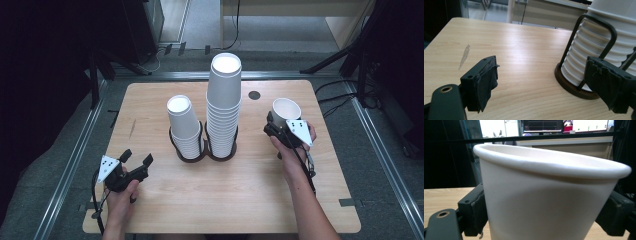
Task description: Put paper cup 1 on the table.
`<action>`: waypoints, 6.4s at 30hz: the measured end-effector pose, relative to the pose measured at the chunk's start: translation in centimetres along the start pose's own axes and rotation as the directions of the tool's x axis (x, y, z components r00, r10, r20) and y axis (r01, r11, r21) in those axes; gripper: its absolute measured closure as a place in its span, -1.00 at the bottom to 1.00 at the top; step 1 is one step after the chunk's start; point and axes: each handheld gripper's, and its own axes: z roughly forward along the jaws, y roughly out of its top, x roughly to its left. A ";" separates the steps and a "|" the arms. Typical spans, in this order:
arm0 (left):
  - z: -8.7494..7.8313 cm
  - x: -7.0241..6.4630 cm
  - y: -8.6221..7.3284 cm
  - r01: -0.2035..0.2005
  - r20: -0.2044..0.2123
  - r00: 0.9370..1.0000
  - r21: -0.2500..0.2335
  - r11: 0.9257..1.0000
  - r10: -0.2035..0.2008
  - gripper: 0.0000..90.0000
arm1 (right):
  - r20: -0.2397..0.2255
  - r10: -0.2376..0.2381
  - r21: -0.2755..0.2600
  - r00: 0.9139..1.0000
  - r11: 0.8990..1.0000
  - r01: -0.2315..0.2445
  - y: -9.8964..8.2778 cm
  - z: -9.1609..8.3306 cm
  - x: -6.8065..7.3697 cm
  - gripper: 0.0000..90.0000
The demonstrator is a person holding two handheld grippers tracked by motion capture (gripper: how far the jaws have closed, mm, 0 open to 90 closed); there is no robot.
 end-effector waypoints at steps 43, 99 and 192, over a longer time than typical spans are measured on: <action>1.0 0.4 -1.2 0.067 -0.011 0.998 0.026 0.997 -0.067 -0.73 | 0.082 -0.058 0.137 0.995 0.989 0.046 -2.5 3.1 -1.1 -0.74; 0.8 -3.0 1.7 0.009 0.006 1.000 0.002 1.000 -0.009 -0.75 | -0.095 -0.009 0.163 0.995 0.986 0.024 -2.9 -3.7 -3.7 -1.00; 9.3 -21.8 5.9 -0.182 0.103 0.977 -0.067 0.981 0.188 -0.81 | -0.492 0.001 0.028 0.871 0.999 0.015 16.1 -8.2 10.1 -1.00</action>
